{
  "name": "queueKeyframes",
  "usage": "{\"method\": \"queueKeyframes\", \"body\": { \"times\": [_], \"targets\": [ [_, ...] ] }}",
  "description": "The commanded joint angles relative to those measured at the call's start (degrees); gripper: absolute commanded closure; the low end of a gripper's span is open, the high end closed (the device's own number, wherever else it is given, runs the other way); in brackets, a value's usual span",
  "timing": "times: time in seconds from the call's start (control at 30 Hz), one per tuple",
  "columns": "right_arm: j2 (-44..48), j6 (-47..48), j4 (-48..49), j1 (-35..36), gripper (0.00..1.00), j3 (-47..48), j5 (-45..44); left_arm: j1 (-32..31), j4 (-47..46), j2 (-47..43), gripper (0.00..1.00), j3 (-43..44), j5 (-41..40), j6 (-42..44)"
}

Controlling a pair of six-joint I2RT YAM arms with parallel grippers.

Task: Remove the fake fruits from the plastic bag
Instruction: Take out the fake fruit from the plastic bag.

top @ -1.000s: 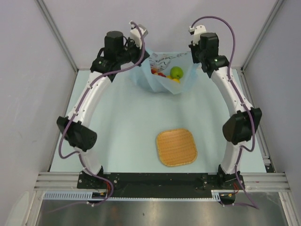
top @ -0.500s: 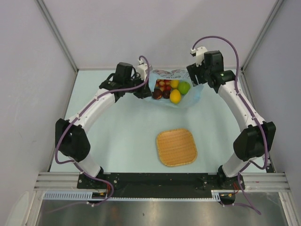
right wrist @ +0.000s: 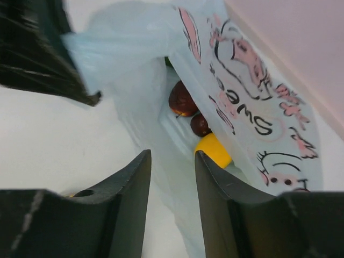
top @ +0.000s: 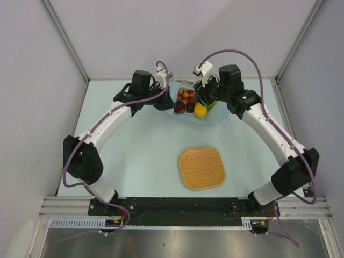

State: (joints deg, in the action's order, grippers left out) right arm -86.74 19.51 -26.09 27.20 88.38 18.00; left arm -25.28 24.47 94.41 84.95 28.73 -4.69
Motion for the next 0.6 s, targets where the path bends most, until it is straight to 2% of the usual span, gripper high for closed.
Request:
{"method": "queueKeyframes", "body": {
  "times": [0.0, 0.1, 0.2, 0.27, 0.3, 0.4, 0.57],
  "targets": [
    [-9.8, -0.6, 1.7, -0.3, 0.60, 0.2, -2.3, -0.3, -2.8, -1.2, 1.00, 0.3, 0.6, -2.2],
    [-16.8, -3.5, 0.4, -0.9, 0.64, 2.7, -7.4, -0.3, -2.7, -1.9, 1.00, 0.0, 0.4, -1.6],
    [-21.9, -8.9, 1.0, -2.4, 0.62, 4.6, -8.3, -0.3, -3.1, -2.2, 1.00, -0.7, 0.5, -1.6],
    [-24.0, -11.6, 1.6, -2.6, 0.55, 5.5, -10.4, -0.3, -3.3, -2.3, 1.00, -1.1, 0.8, -1.5],
    [-25.7, -12.5, 2.3, -2.4, 0.40, 5.9, -11.8, -0.3, -3.3, -2.3, 1.00, -1.1, 0.9, -1.5],
    [-28.9, -14.6, 2.5, -2.5, 0.21, 8.4, -15.7, -0.4, -3.4, -2.2, 1.00, -1.1, 1.3, -1.4],
    [-33.1, -15.1, 1.7, -2.8, 0.18, 11.3, -19.0, -0.7, -3.3, -2.0, 1.00, -0.9, 1.3, -0.9]
  ]
}}
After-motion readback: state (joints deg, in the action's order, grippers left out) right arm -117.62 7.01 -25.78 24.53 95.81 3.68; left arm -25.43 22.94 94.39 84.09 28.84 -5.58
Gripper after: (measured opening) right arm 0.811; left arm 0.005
